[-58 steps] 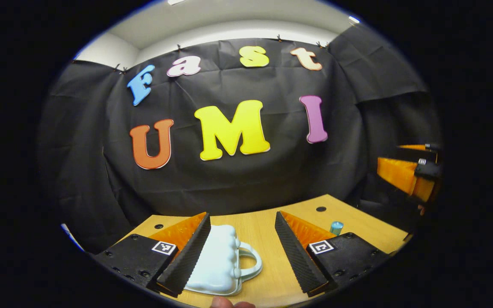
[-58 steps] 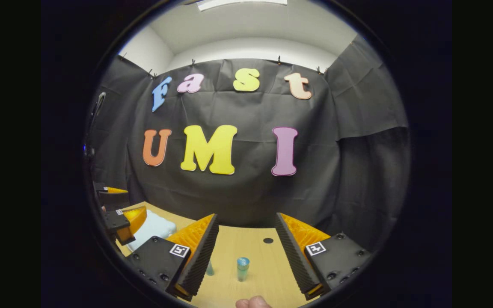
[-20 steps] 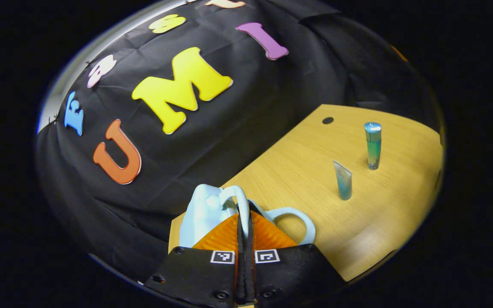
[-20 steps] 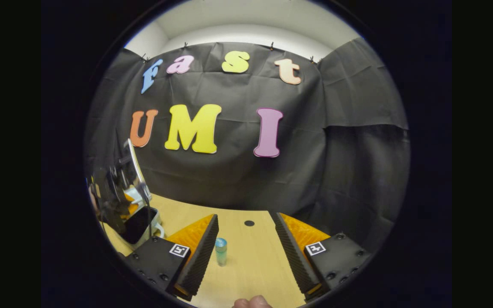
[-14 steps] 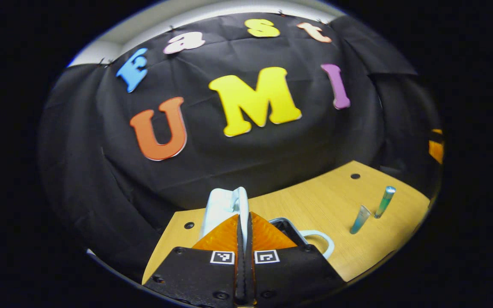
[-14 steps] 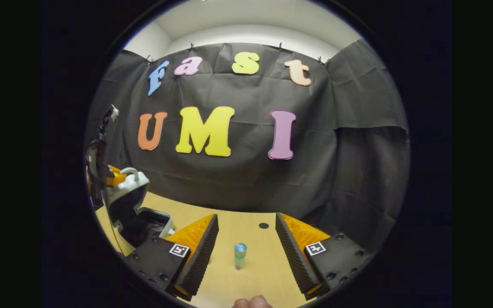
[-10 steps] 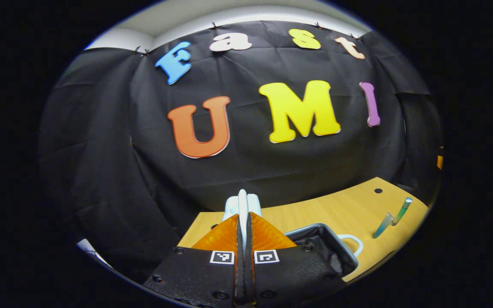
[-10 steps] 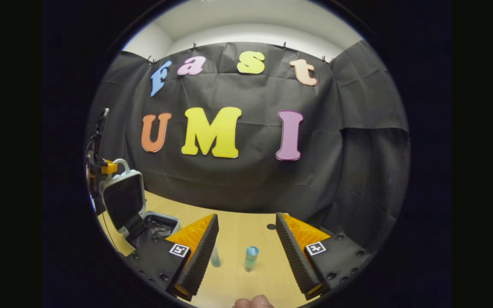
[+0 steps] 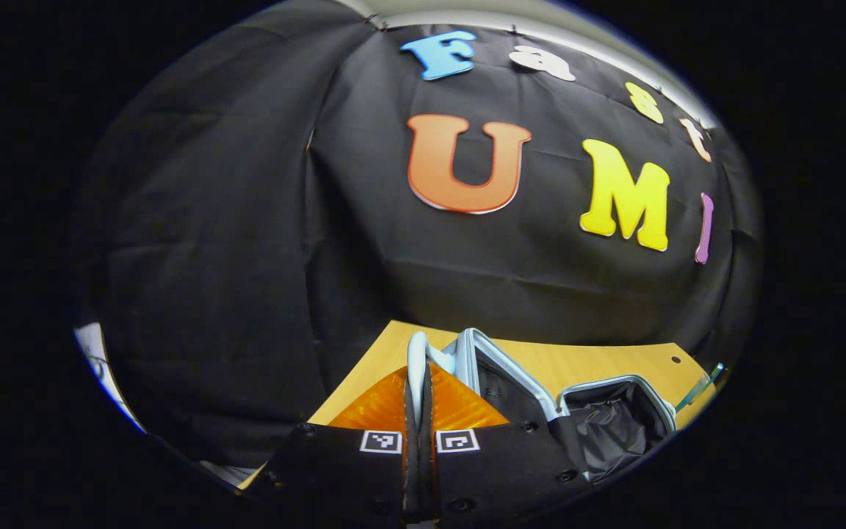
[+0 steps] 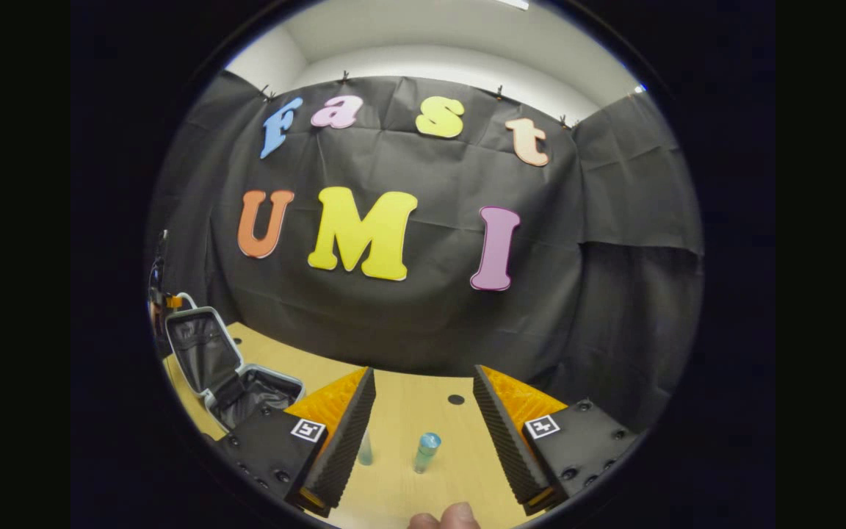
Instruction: First open the suitcase, pack the skin care products into it, and then close the suitcase.
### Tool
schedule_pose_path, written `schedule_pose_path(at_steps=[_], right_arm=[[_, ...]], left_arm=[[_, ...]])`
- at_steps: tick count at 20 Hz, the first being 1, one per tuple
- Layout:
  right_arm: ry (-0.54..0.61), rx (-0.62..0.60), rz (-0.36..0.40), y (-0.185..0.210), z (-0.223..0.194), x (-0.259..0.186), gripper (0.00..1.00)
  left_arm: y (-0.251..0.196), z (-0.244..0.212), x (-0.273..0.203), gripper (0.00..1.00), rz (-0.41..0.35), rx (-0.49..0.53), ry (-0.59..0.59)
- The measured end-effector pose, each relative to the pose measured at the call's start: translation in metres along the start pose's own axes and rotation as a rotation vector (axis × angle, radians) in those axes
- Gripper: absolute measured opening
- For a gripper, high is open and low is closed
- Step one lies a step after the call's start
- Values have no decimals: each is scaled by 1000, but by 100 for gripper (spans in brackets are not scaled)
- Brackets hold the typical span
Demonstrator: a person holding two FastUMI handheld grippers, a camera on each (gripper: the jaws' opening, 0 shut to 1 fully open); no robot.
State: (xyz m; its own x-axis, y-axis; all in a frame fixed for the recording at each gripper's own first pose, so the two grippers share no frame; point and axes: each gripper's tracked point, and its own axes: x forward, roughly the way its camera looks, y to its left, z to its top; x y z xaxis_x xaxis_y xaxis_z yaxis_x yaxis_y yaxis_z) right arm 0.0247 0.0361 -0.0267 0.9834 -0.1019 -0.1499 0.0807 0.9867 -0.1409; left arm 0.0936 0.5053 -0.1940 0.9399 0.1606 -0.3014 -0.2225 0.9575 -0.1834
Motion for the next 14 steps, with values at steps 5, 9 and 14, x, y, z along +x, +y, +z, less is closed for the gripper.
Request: schedule_pose_path(at_steps=[5, 9, 14], right_arm=[[22, -40, -13, 2, -2, 9, 78], [60, -70, -39, -6, -17, 13, 78], [86, -51, -42, -13, -29, 11, 80]], left_arm=[[35, -80, 24, 4, 14, -24, 130], [52, -118, 24, 14, 38, 30, 209], [46, -105, 20, 48, 39, -3, 159]])
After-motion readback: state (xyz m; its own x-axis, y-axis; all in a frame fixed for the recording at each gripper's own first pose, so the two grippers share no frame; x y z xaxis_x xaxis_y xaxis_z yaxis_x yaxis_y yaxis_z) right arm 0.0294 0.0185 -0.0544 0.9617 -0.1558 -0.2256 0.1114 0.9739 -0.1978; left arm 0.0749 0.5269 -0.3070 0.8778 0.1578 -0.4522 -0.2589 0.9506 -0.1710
